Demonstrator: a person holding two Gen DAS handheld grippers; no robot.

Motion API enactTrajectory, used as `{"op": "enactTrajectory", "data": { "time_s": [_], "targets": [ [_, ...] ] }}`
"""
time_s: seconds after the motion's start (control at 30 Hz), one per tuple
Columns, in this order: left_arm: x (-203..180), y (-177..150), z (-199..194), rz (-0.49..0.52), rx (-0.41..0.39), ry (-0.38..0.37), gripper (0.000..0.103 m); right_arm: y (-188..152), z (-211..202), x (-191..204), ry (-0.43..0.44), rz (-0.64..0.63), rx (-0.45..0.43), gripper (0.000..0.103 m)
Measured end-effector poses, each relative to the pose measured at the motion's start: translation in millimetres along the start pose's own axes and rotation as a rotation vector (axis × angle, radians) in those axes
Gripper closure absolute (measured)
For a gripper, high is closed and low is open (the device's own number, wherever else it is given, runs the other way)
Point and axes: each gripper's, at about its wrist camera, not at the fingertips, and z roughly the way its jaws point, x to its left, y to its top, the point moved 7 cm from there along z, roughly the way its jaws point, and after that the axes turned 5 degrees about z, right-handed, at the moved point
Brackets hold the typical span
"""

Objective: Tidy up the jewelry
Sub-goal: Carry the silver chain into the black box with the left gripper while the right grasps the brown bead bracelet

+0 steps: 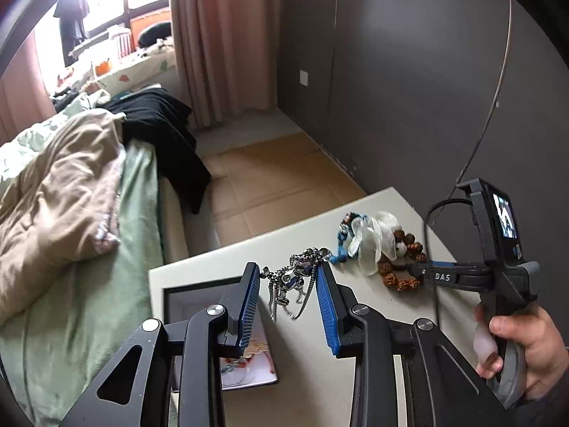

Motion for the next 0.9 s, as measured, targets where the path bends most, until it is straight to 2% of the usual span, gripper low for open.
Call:
{"op": "enactTrajectory", "data": {
  "time_s": [0.13, 0.27, 0.37, 0.43, 0.47, 0.53, 0.9],
  "targets": [
    [9.1, 4.2, -14.9, -0.025, -0.032, 0.01, 0.069, -1.7, -5.6, -9.1, 0.111, 0.071, 0.03, 0.073],
    [21.2, 7.2, -27.9, -0.053, -0.061, 0.022, 0.069, -0.6, -22.2, -6.2, 0.228, 0.116, 0.011, 0.073],
    [33.9, 7.4, -31.7, -0.086, -0.071, 0.037, 0.069, 1.1, -36.5, -3.4, 0.39, 0.173, 0.019, 0.073],
    [42.2, 6.5, -31.4, -0.108, -0.074, 0.047, 0.069, 1.3, -42.6, -0.4, 0.447, 0.187, 0.019, 0.073],
    [45.4, 6.0, -30.9, -0.115, -0.075, 0.049, 0.069, -0.1, -44.6, 3.1, 0.469, 0.192, 0.02, 0.084],
    [54.2, 2.7, -27.9, -0.126, -0.075, 0.069, 0.069, -1.1, -53.1, 8.3, 0.537, 0.198, 0.025, 0.084],
    [92.5, -27.0, 3.9, -0.243, -0.051, 0.108, 0.069, -5.5, -70.0, 36.8, 0.653, 0.177, -0.005, 0.084]
  ]
}}
